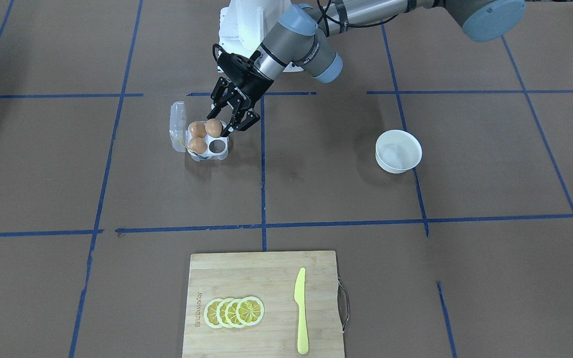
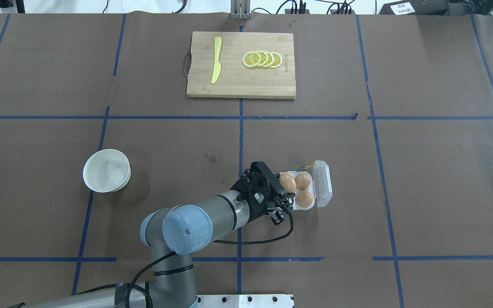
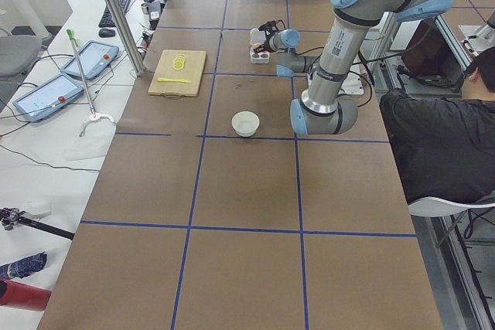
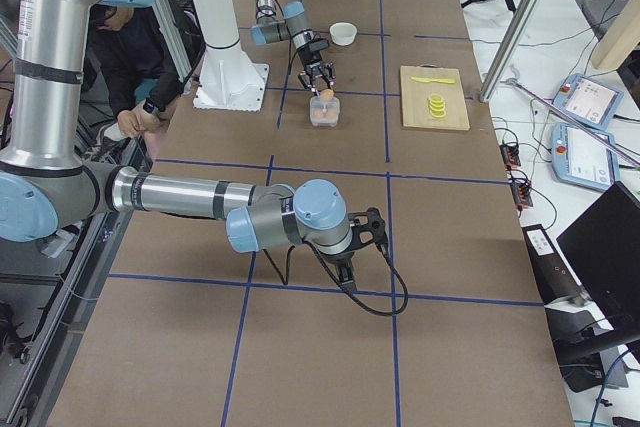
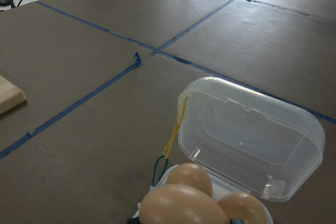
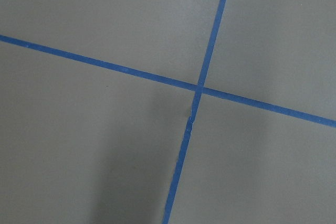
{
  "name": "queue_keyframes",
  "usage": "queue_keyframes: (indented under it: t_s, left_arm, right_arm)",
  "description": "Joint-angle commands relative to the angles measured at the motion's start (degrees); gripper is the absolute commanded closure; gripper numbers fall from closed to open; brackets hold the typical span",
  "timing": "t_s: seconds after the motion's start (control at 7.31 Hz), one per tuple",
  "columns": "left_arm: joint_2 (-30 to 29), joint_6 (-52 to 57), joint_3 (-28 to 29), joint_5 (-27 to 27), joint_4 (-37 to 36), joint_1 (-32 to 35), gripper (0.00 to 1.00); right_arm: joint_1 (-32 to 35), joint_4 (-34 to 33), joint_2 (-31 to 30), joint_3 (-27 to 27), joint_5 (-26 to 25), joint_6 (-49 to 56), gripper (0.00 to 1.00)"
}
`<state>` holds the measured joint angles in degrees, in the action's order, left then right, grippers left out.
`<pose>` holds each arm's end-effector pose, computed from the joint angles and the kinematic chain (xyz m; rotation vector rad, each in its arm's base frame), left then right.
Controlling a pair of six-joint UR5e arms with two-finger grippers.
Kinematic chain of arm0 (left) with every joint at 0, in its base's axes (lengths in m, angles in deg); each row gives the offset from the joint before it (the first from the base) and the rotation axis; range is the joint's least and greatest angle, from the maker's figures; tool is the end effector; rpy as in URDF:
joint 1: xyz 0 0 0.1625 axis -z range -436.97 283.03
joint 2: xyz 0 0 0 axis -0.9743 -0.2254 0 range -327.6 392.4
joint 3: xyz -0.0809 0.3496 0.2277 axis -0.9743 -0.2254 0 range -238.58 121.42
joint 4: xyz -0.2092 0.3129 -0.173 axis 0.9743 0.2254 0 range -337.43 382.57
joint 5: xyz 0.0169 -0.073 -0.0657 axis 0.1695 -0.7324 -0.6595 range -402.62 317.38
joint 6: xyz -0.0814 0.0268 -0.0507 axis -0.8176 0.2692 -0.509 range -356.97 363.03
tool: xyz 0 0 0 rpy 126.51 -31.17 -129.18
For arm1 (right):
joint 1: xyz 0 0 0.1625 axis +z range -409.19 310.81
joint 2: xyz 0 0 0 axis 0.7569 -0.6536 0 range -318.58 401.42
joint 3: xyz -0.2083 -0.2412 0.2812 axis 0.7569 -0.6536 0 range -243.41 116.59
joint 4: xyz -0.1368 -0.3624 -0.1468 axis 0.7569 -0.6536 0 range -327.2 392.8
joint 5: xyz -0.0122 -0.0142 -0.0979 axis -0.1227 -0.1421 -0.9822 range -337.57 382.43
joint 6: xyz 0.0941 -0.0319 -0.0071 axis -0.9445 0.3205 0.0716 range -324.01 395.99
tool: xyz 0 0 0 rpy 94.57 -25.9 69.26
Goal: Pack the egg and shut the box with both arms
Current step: 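Lower the egg into an empty slot and open the left gripper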
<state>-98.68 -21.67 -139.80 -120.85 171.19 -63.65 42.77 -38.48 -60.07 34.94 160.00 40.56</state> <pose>0.6522 -0.3123 0.1720 1.1429 1.1387 0.5433 0.0742 -0.4187 0.6386 0.3027 -0.8096 -0.1554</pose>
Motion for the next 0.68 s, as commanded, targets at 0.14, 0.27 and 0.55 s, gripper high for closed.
queue_keyframes:
  t_s: [0.14, 0.27, 0.55]
  left_arm:
    - [0.3, 0.0, -0.7, -0.1, 0.0, -0.2, 0.26]
    - [0.3, 0.0, -0.9, -0.1, 0.0, -0.6, 0.2]
    - [0.2, 0.0, -1.0, -0.1, 0.0, -0.7, 0.07]
  right_arm:
    - [0.3, 0.0, -0.4, 0.0, 0.1, 0.1, 0.0]
    - [0.6, 0.0, -0.4, 0.0, 0.1, 0.1, 0.0]
    - [0.9, 0.0, -0.4, -0.1, 0.1, 0.1, 0.0]
